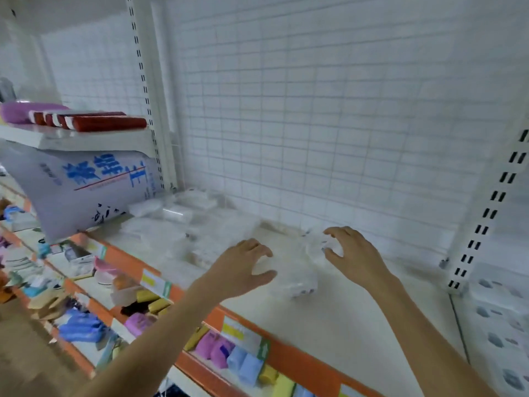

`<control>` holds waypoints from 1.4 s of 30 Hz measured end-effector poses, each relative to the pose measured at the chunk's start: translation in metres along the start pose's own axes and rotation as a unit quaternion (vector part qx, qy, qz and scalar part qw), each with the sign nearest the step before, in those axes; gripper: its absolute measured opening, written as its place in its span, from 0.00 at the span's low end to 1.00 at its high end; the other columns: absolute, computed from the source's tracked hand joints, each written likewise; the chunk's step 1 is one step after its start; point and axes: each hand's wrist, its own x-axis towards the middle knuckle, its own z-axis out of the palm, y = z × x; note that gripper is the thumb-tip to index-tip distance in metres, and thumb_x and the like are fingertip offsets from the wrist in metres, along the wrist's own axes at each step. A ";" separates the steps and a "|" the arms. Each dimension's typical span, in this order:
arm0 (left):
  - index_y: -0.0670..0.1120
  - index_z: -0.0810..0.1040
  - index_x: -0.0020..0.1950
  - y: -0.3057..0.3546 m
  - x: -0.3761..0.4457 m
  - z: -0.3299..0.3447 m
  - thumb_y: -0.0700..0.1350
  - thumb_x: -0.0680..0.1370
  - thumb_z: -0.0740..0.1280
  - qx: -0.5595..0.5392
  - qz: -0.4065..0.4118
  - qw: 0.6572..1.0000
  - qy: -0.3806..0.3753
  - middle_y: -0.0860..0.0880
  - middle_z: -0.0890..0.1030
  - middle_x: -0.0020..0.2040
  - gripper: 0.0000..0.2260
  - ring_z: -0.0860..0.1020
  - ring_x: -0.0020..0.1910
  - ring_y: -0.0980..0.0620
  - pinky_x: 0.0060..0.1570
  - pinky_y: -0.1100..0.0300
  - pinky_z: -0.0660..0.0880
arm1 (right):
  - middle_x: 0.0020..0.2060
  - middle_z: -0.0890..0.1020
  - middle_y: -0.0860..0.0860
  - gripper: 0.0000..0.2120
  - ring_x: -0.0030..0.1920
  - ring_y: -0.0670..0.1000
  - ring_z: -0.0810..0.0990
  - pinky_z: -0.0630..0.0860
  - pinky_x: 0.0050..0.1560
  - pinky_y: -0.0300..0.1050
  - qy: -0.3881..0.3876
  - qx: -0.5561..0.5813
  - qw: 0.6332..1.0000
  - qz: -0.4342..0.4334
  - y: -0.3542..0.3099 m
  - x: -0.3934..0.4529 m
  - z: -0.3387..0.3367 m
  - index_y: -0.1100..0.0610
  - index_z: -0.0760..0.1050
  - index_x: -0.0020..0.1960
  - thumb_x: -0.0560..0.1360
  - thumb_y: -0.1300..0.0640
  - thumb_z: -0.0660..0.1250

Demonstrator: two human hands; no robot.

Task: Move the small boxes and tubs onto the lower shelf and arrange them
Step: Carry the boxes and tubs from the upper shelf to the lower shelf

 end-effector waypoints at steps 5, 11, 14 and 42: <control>0.52 0.62 0.69 -0.002 0.052 0.039 0.71 0.63 0.67 -0.011 0.055 0.986 -0.154 0.54 0.68 0.62 0.40 0.68 0.60 0.54 0.61 0.58 0.66 | 0.62 0.73 0.50 0.18 0.61 0.50 0.70 0.68 0.58 0.44 -0.041 -0.017 0.999 0.021 0.012 0.053 0.032 0.52 0.68 0.65 0.77 0.51 0.61; 0.47 0.65 0.63 -0.022 0.087 0.056 0.53 0.70 0.71 -0.050 0.101 0.973 -0.199 0.49 0.70 0.55 0.26 0.74 0.46 0.49 0.42 0.59 0.70 | 0.63 0.70 0.53 0.21 0.64 0.53 0.67 0.66 0.60 0.47 -0.086 -0.066 0.992 0.067 0.013 0.088 0.066 0.49 0.65 0.68 0.78 0.44 0.56; 0.48 0.66 0.61 -0.044 0.108 0.051 0.52 0.70 0.71 -0.079 0.109 0.966 -0.219 0.50 0.70 0.54 0.24 0.74 0.49 0.49 0.48 0.54 0.73 | 0.62 0.68 0.54 0.23 0.62 0.55 0.67 0.65 0.61 0.49 -0.118 -0.099 0.982 0.109 0.011 0.096 0.076 0.46 0.62 0.70 0.78 0.40 0.53; 0.49 0.68 0.69 -0.133 0.197 0.039 0.59 0.74 0.66 -0.174 0.110 0.949 -0.239 0.50 0.70 0.62 0.27 0.70 0.60 0.51 0.58 0.60 0.67 | 0.53 0.74 0.48 0.19 0.44 0.51 0.76 0.75 0.39 0.42 -0.026 0.342 0.903 0.257 -0.040 0.095 0.081 0.45 0.71 0.51 0.68 0.66 0.67</control>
